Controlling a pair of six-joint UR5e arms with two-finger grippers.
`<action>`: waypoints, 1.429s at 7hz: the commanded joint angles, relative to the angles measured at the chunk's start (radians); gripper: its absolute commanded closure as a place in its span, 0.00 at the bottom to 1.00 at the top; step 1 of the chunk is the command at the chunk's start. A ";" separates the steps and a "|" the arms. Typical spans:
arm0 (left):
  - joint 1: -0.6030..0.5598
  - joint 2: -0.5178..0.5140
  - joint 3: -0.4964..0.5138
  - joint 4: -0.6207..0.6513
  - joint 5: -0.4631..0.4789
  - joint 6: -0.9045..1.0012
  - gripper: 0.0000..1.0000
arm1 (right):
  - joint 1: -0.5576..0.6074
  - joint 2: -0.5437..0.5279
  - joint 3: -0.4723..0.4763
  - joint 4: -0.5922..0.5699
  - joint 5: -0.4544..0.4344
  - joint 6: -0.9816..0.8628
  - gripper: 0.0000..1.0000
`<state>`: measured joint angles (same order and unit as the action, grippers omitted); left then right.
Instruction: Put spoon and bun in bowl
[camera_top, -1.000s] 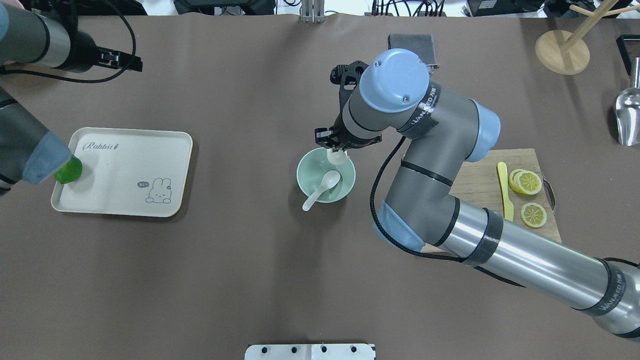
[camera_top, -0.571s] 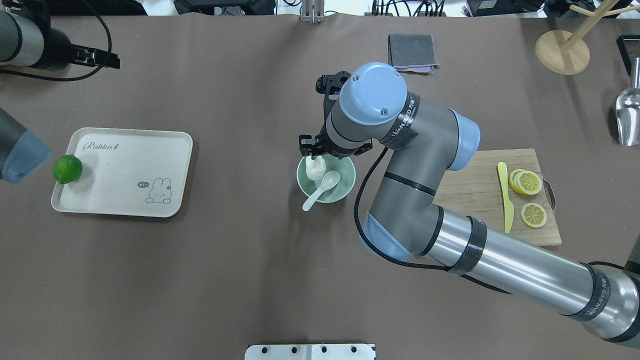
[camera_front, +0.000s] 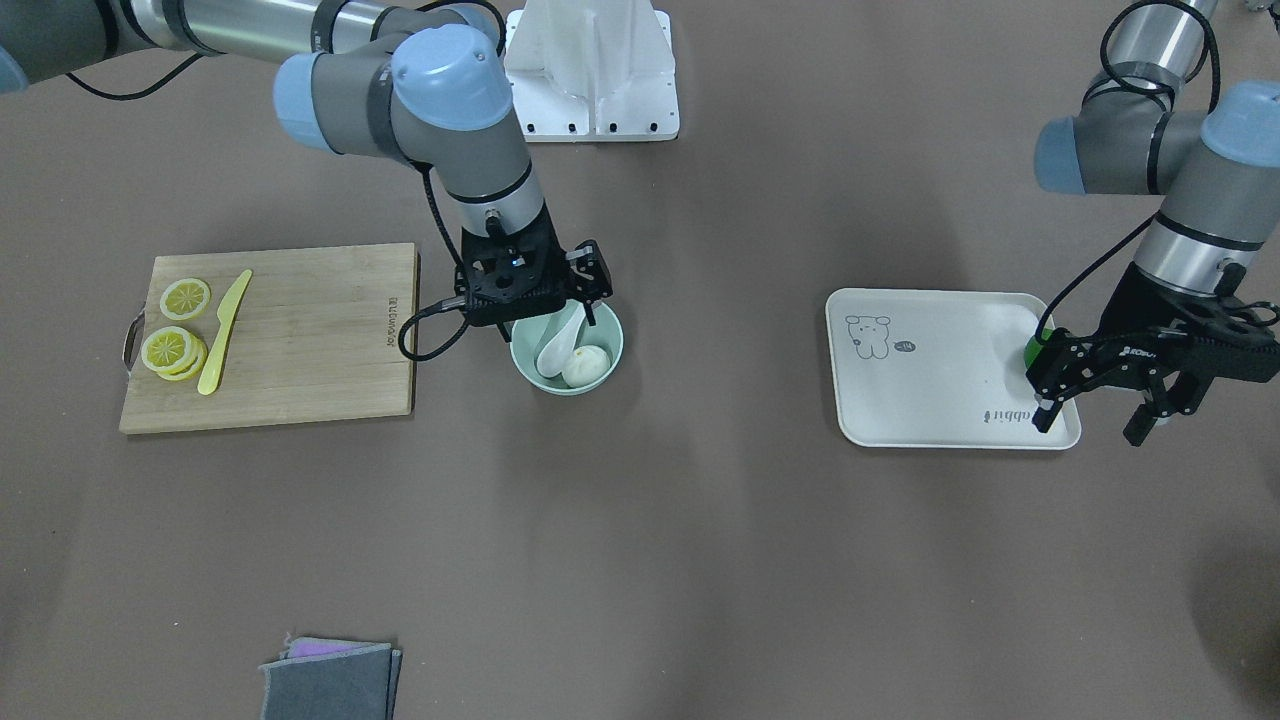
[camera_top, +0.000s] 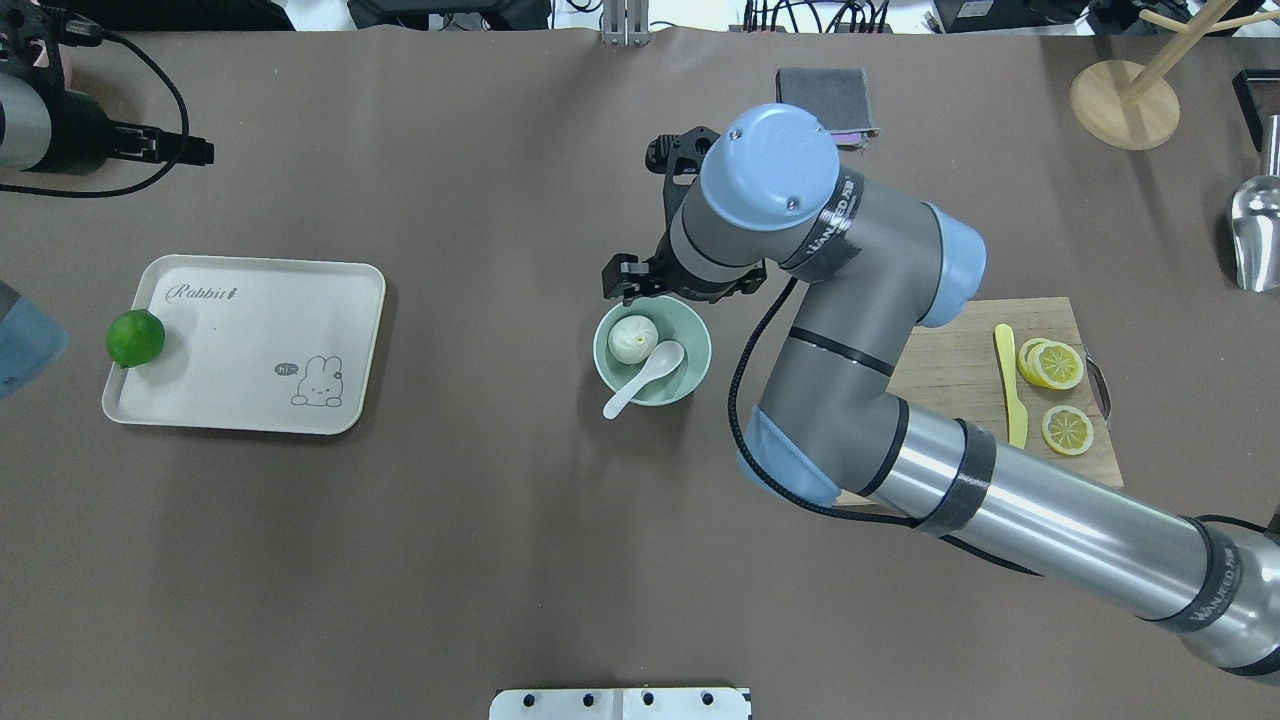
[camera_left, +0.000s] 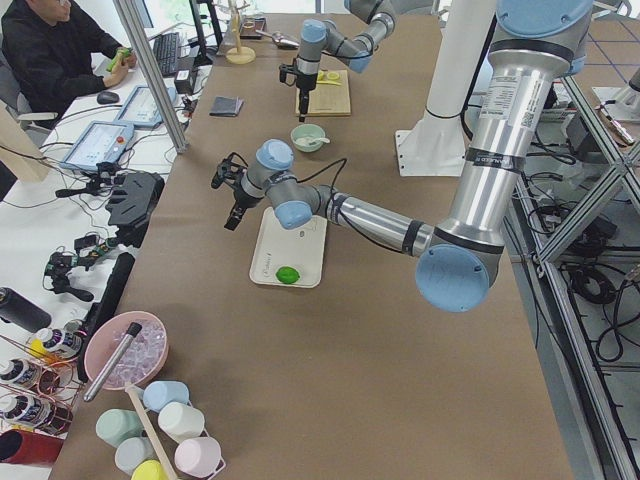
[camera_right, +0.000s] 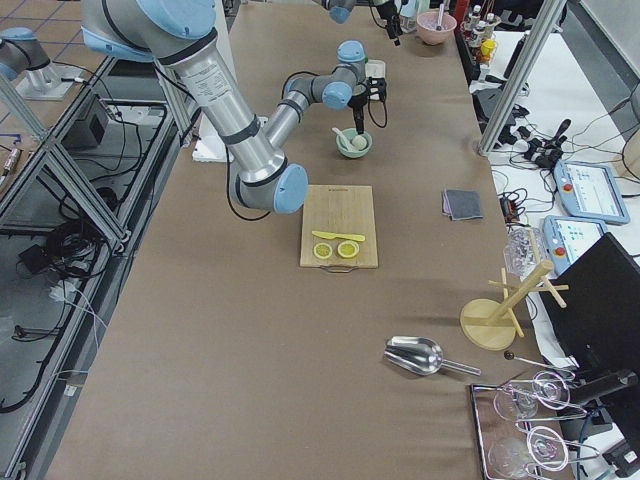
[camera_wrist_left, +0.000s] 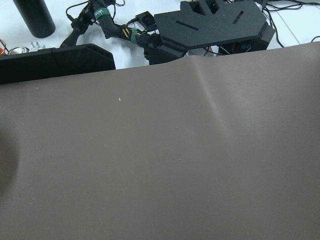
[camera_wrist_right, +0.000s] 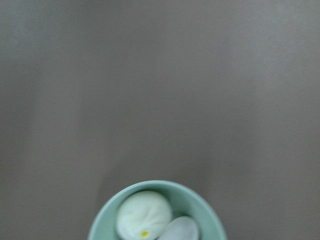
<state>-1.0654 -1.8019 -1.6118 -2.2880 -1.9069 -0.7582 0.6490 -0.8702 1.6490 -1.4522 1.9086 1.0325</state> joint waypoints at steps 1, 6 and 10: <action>-0.100 -0.008 0.025 0.034 -0.138 -0.001 0.01 | 0.194 -0.230 0.095 -0.016 0.113 -0.324 0.00; -0.363 0.196 0.030 0.065 -0.416 0.107 0.01 | 0.617 -0.500 -0.018 0.029 0.279 -0.817 0.00; -0.617 0.256 -0.075 0.503 -0.521 0.571 0.01 | 0.945 -0.645 -0.057 -0.146 0.452 -1.179 0.00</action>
<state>-1.6249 -1.5511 -1.6188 -1.9337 -2.4053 -0.2338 1.5390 -1.4932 1.5985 -1.5270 2.3341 -0.0418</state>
